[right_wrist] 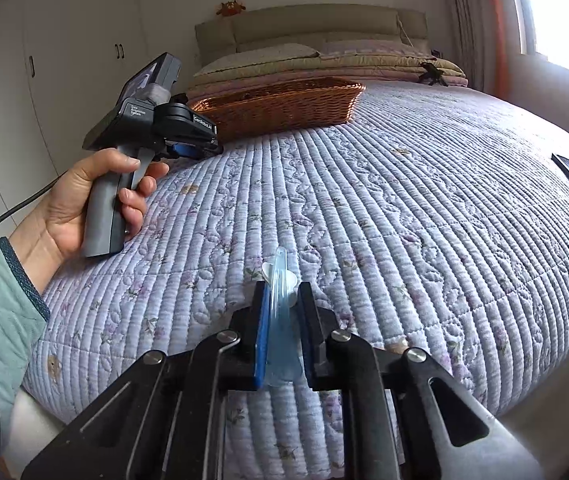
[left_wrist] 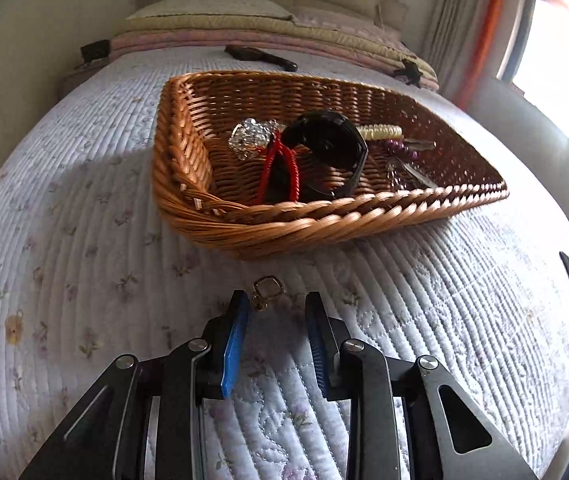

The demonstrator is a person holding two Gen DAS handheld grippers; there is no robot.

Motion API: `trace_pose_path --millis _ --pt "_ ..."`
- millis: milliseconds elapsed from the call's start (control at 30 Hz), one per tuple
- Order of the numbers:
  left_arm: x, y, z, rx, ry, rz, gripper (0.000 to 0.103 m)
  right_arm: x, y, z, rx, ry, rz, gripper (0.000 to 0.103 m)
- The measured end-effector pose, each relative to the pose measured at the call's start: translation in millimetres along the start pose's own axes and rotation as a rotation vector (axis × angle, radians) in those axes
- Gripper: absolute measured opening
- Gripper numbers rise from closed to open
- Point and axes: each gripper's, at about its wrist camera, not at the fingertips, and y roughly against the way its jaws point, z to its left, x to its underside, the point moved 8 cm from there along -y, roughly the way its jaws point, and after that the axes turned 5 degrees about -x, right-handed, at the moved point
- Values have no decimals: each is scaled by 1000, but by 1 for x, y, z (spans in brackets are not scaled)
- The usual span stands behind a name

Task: Organize jewelry
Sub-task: 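Grasp the clear blue hair clip with the right gripper while the left gripper grasps the gold charm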

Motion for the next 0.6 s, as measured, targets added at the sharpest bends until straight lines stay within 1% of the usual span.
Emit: trace_pose_path --millis 33,267,500,600 --pt "1 0 -2 3 -7 3 10 0 0 0 2 6 0 16" --pt "3 5 -6 16 -7 -5 10 -9 -2 -6 -7 10 -3 15" --pt "14 20 -4 4 8 -15 10 -32 -15 -26 10 -12 -13 15" --pt "23 24 0 0 41 24 10 -41 -23 -31 12 -12 -6 15"
